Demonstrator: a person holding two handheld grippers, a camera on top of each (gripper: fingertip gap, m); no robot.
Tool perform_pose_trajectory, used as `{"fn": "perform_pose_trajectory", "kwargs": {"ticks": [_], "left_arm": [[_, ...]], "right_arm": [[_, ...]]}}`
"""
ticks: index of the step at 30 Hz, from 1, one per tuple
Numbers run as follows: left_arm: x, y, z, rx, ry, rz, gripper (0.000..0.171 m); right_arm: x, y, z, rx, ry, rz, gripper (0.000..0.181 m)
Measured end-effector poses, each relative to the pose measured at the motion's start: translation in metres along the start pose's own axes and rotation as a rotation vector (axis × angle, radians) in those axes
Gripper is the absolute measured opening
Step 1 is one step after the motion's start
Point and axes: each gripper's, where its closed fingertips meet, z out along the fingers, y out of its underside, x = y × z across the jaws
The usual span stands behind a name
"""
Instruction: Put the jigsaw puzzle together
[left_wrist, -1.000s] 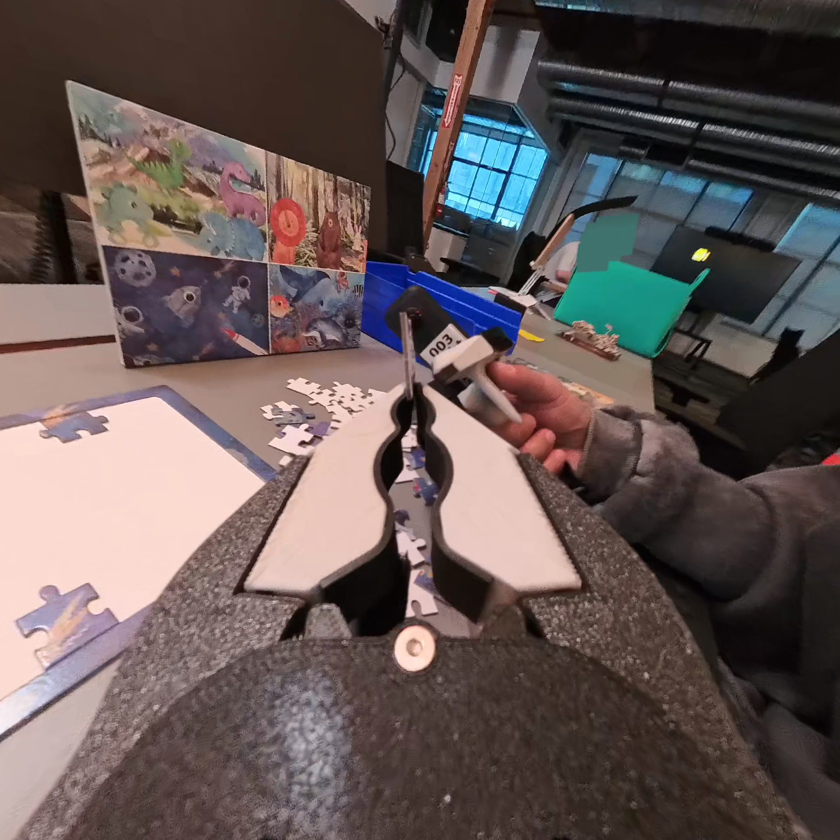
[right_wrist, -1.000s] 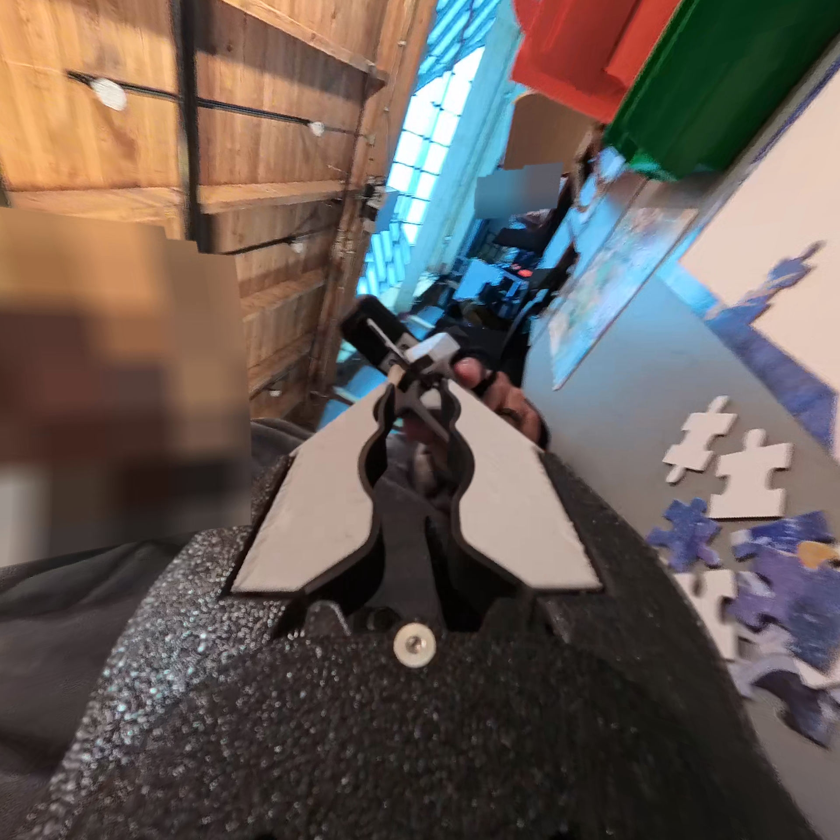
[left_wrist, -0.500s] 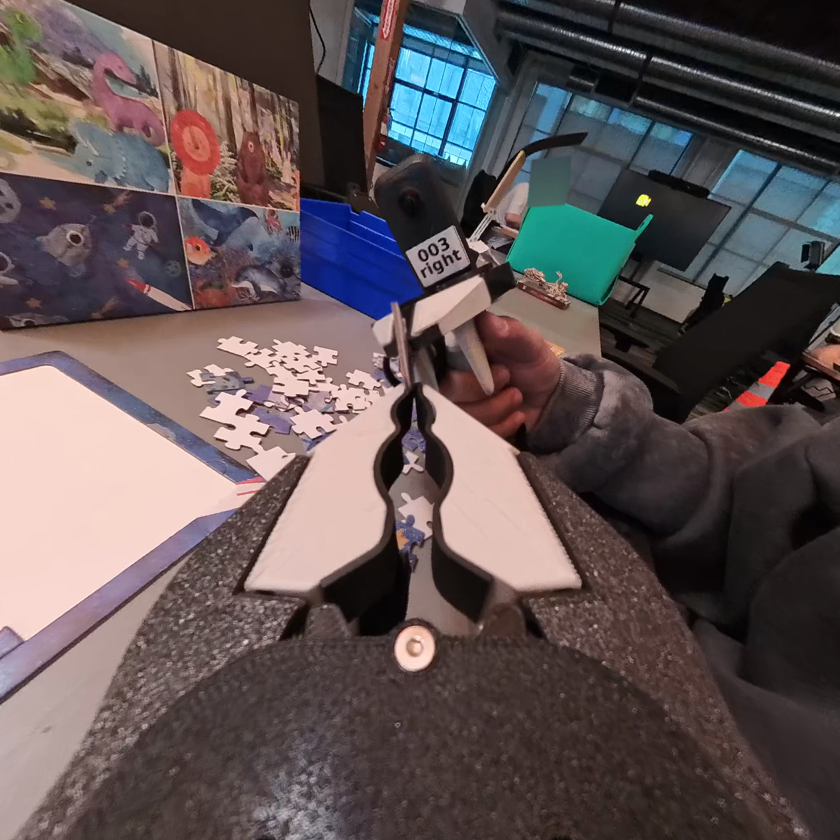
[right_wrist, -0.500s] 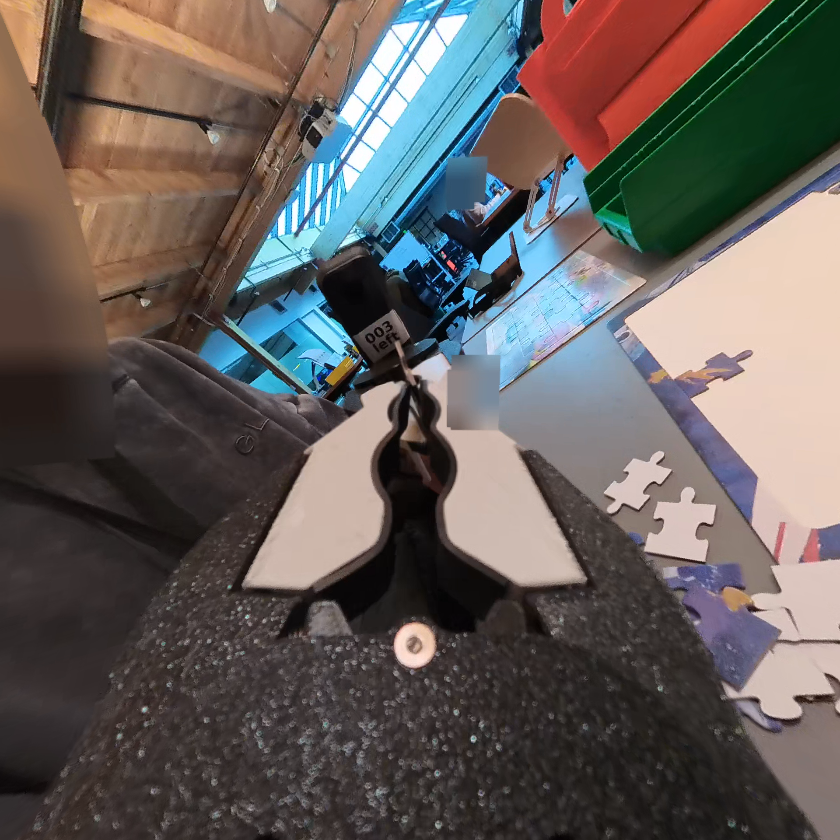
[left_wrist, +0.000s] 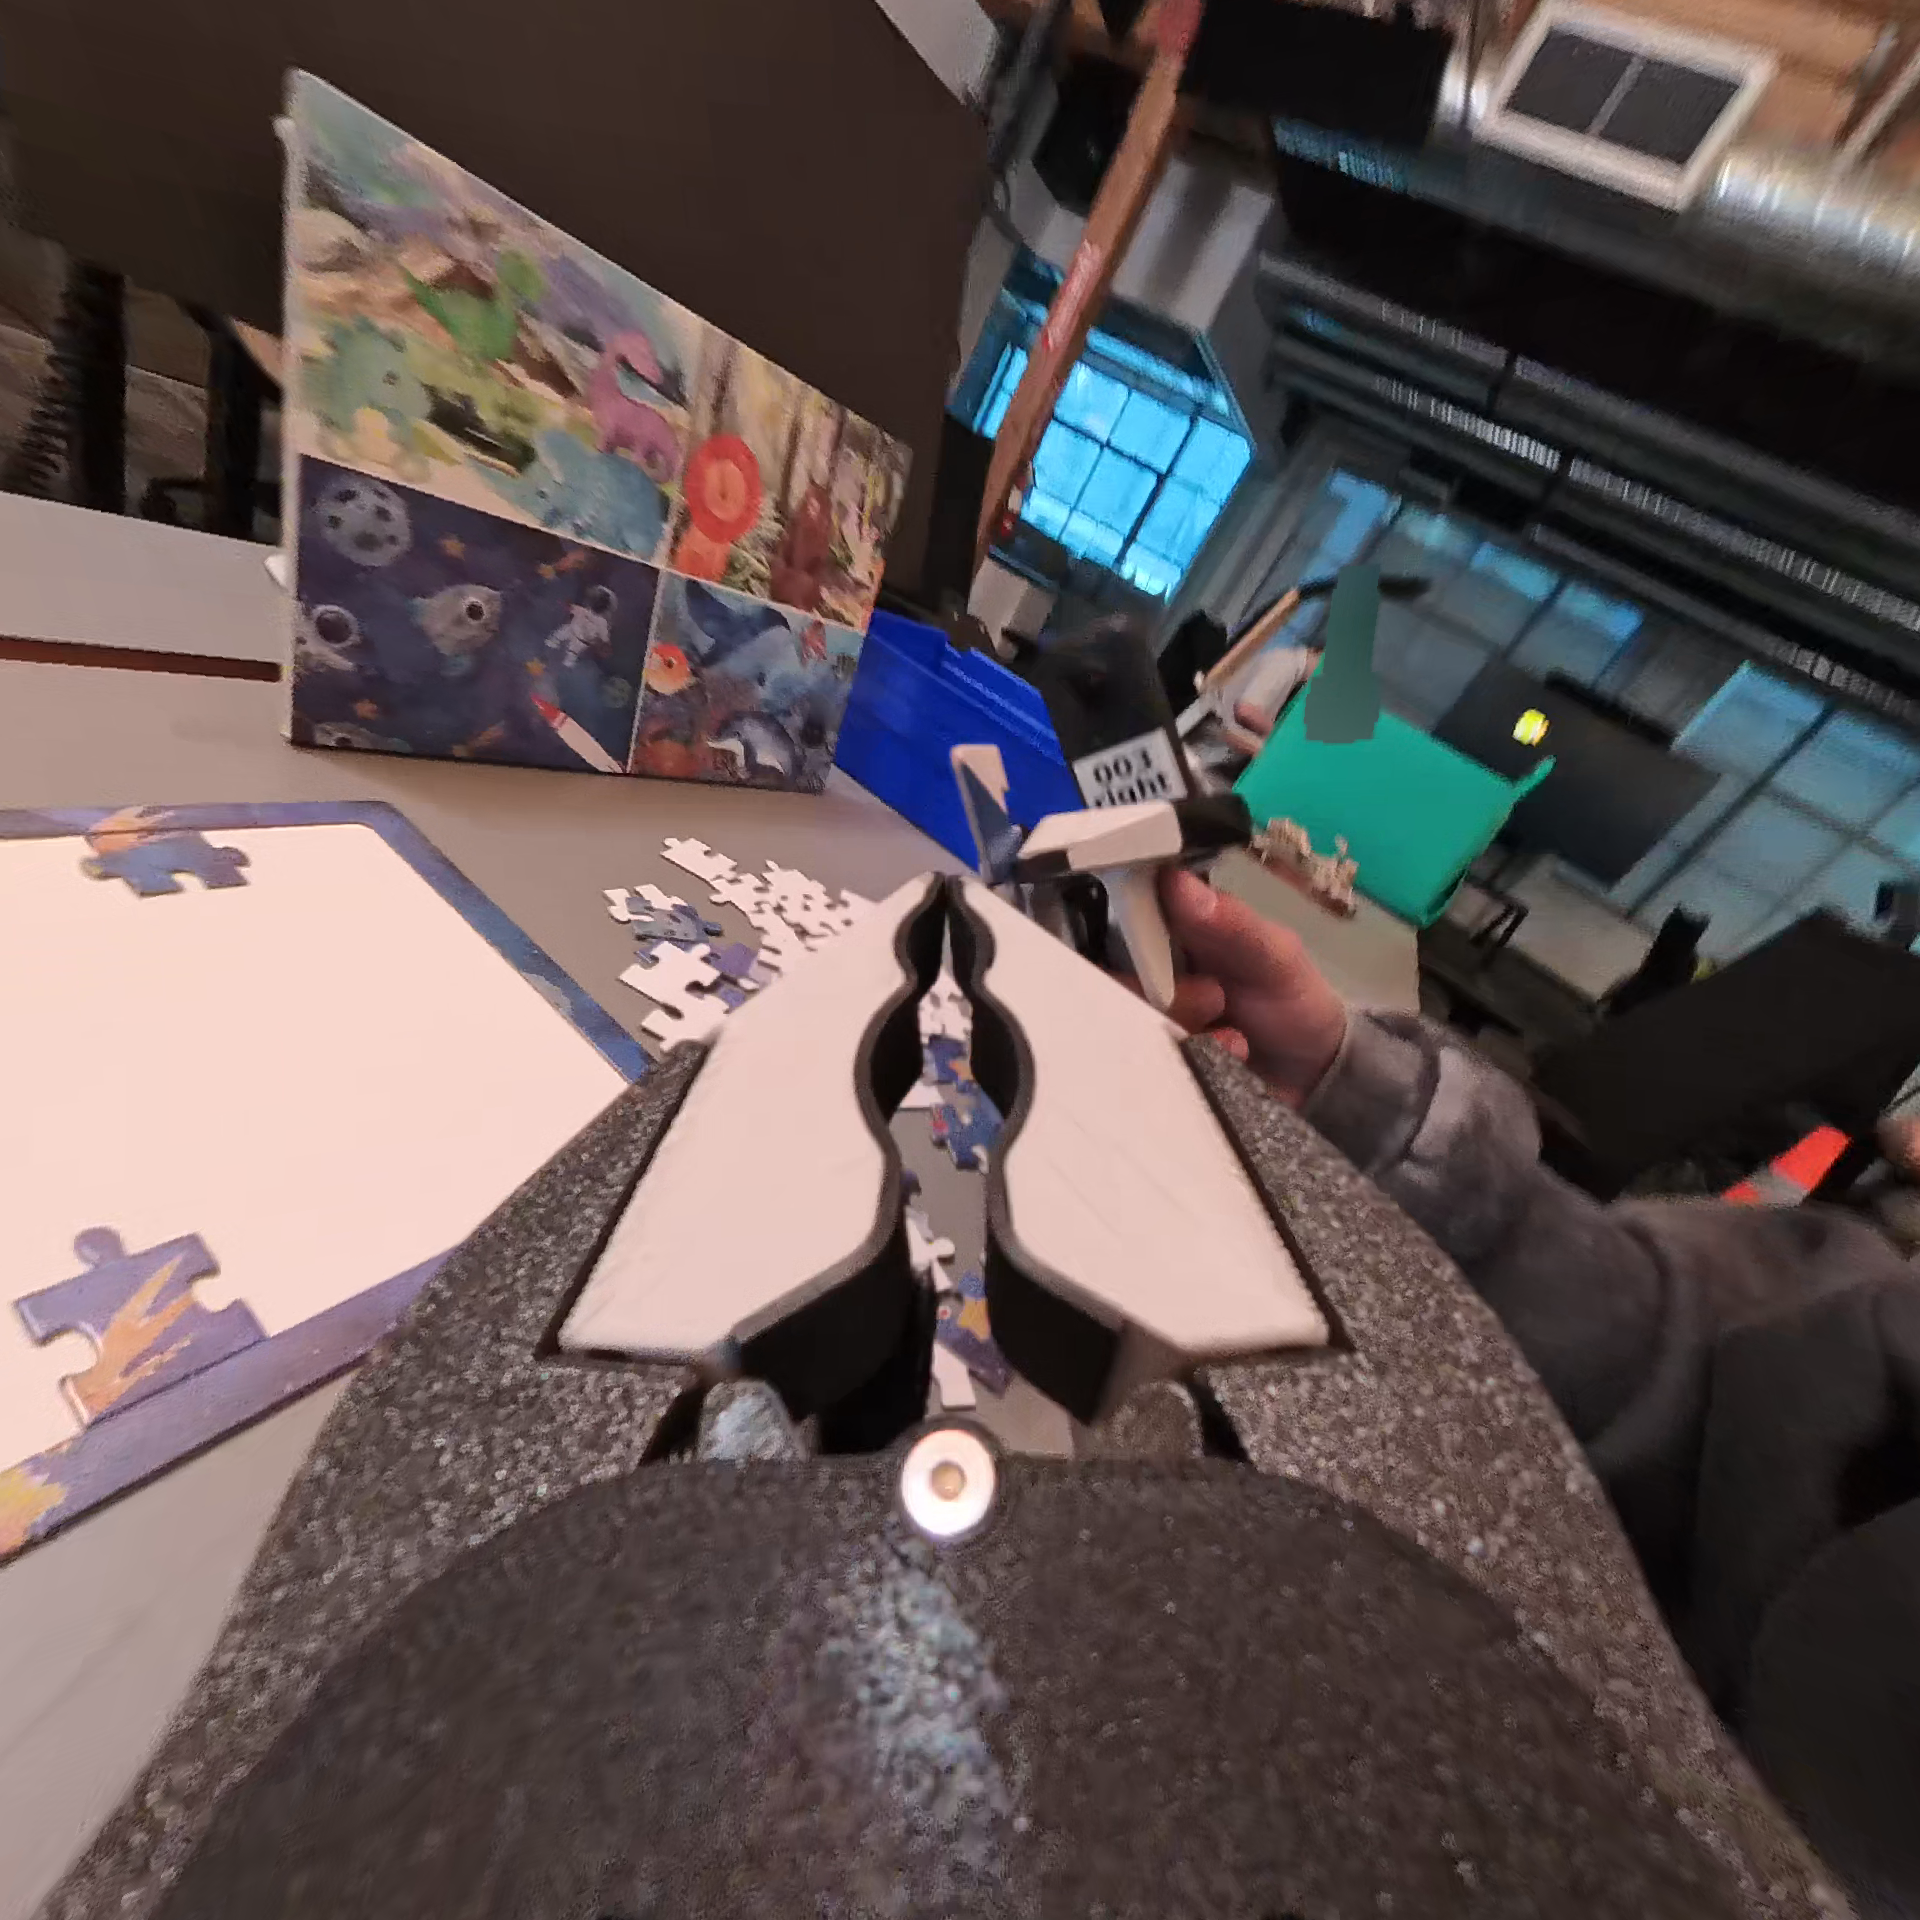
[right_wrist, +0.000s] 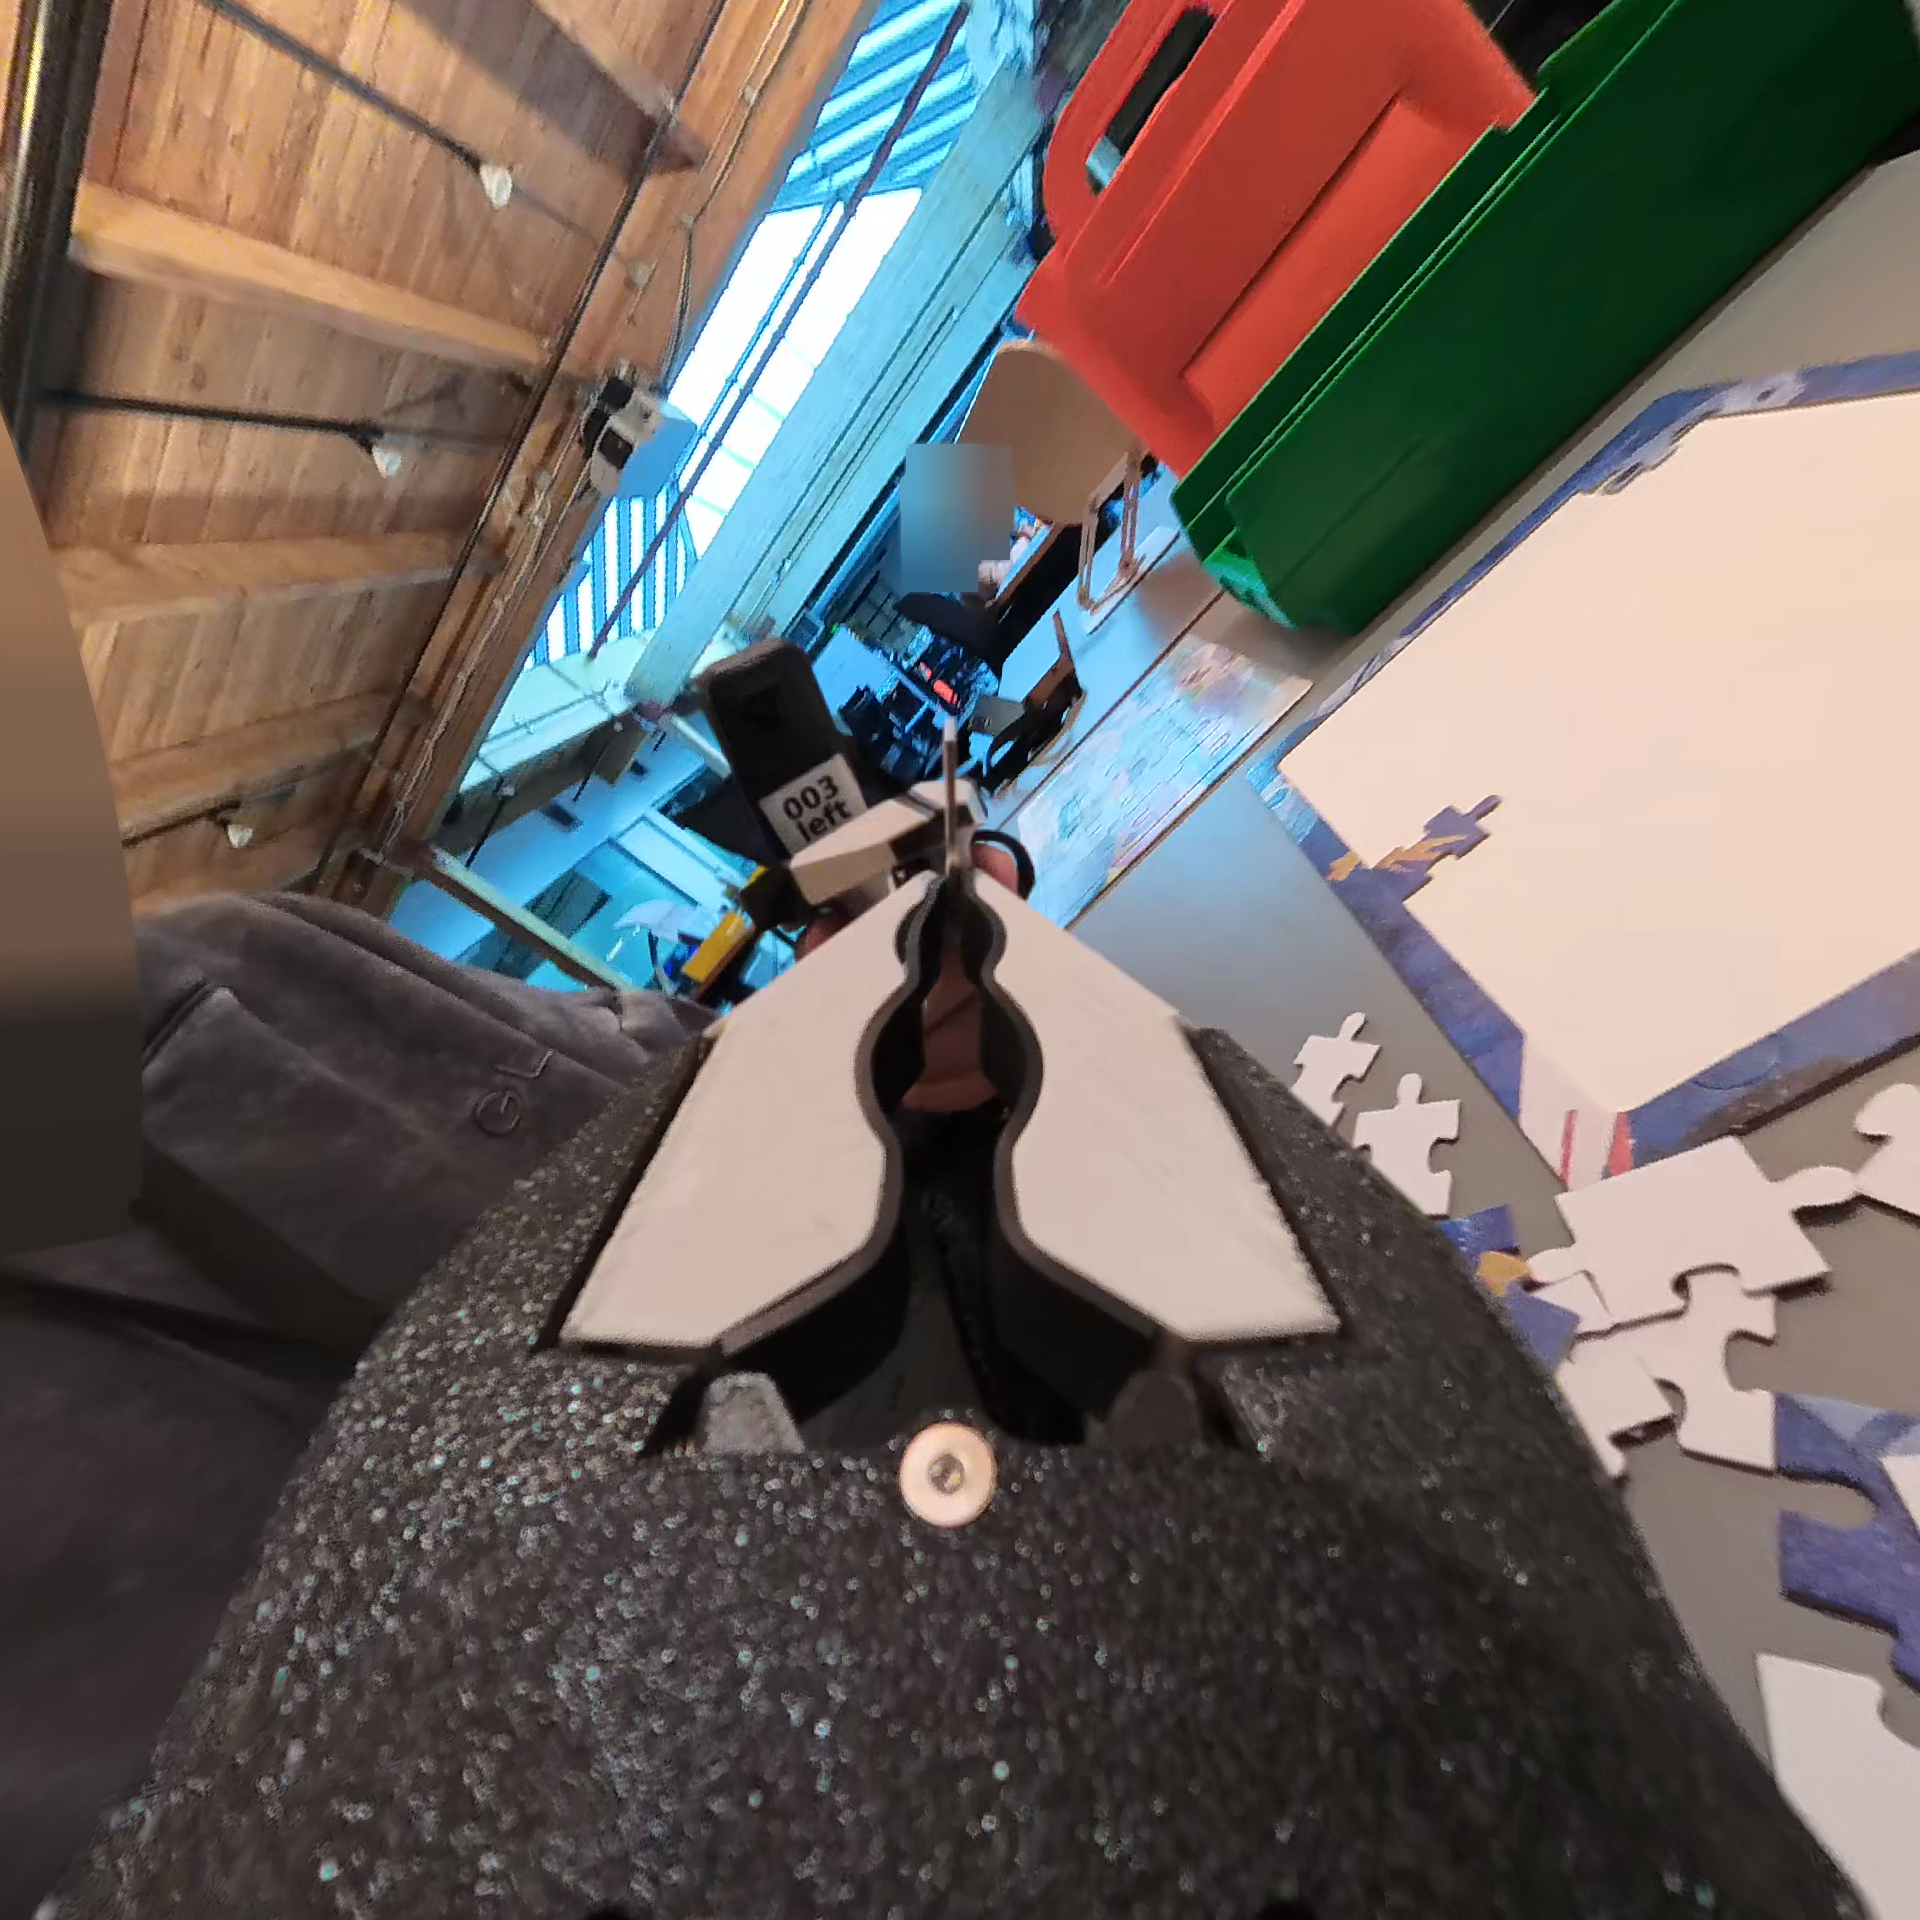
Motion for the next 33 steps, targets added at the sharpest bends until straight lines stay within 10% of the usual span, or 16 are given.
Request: {"fn": "perform_pose_trajectory", "kwargs": {"ticks": [6, 13, 33], "left_arm": [[-0.006, 0.01, 0.003, -0.049, 0.052, -0.179, 0.0], [0.014, 0.061, 0.02, -0.305, 0.036, 0.075, 0.014], [-0.005, 0.026, 0.011, -0.13, -0.014, -0.037, 0.0]], "right_arm": [[0.016, -0.002, -0.005, 0.024, 0.061, 0.058, 0.001], [0.01, 0.01, 0.011, -0.029, 0.023, 0.077, 0.001], [0.009, 0.015, 0.014, -0.058, 0.015, 0.066, 0.001]]}}
